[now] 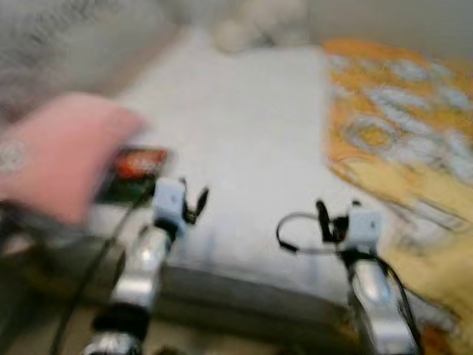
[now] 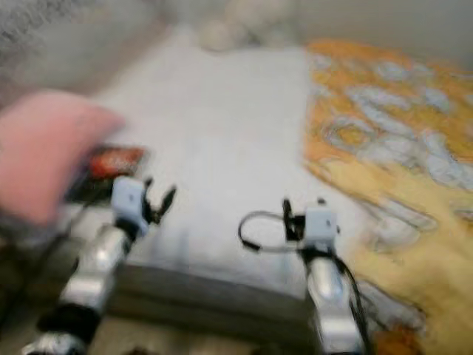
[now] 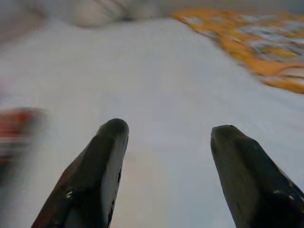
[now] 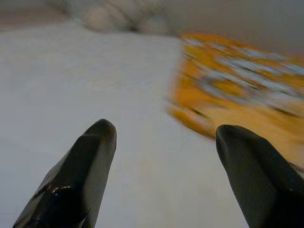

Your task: Clean up the room

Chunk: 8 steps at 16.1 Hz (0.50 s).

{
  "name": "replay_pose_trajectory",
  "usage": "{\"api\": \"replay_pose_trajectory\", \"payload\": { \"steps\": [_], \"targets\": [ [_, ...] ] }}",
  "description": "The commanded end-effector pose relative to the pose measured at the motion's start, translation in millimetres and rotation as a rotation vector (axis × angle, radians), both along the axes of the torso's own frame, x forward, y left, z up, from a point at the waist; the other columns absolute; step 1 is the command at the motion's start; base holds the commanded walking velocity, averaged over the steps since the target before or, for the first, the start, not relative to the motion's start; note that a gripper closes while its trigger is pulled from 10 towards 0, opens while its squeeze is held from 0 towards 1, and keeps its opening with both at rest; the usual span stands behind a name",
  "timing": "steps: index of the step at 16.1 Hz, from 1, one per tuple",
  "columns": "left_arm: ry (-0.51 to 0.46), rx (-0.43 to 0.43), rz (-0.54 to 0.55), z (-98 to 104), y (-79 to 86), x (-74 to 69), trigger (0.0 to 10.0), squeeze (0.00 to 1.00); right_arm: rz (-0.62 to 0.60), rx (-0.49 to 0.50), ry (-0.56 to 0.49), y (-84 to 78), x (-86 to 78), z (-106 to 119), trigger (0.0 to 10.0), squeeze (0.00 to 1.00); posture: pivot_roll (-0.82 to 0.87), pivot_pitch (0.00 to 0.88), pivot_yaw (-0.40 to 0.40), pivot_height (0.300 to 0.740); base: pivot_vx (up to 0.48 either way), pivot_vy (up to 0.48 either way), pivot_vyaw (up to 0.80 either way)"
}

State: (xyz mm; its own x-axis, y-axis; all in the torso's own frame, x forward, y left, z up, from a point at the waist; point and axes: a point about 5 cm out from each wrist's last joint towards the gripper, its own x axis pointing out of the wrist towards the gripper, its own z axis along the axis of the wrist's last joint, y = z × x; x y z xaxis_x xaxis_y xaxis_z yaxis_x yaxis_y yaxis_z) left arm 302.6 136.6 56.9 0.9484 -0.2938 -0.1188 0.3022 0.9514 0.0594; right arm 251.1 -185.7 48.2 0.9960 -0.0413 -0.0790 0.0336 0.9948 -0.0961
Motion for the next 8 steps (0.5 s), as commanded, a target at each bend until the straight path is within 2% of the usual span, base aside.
{"api": "replay_pose_trajectory", "payload": {
  "steps": [1,2,4,6,7,8],
  "targets": [
    [-0.037,0.024,0.007,12.6,-2.8,9.7,10.0,1.00,-0.015,0.016,0.010,-3.1,-2.9,-3.9,10.0,0.00,0.06,0.000,-0.033,0.740,0.000,0.000,-0.77],
    [-0.034,0.023,-0.002,17.6,-2.5,13.3,10.0,1.00,-0.039,0.046,0.001,-3.8,-0.8,-3.7,10.0,0.00,0.07,0.000,-0.037,0.740,0.000,0.000,-0.78],
    [-0.025,0.042,-0.008,14.5,-3.4,12.4,10.0,1.00,-0.055,0.096,0.007,-4.6,-2.9,-6.0,10.0,0.00,0.07,0.000,-0.042,0.740,0.000,0.000,-0.78],
    [-0.007,0.056,-0.003,9.9,-3.7,12.6,10.0,1.00,-0.037,0.083,0.019,-2.8,-5.5,-9.3,10.0,0.00,0.07,0.000,-0.046,0.740,0.000,0.000,-0.78],
    [-0.014,0.039,-0.007,10.3,-5.6,13.4,10.0,0.00,-0.029,0.079,0.023,-2.3,-6.1,-10.8,10.0,0.00,0.07,0.000,-0.049,0.740,0.000,0.000,-0.79],
    [-0.034,0.068,0.013,12.1,-6.3,16.0,10.0,0.00,-0.018,0.077,0.022,-2.2,-5.8,-11.3,10.0,0.00,0.07,0.000,-0.050,0.740,0.000,0.000,-0.78]
  ]
}}
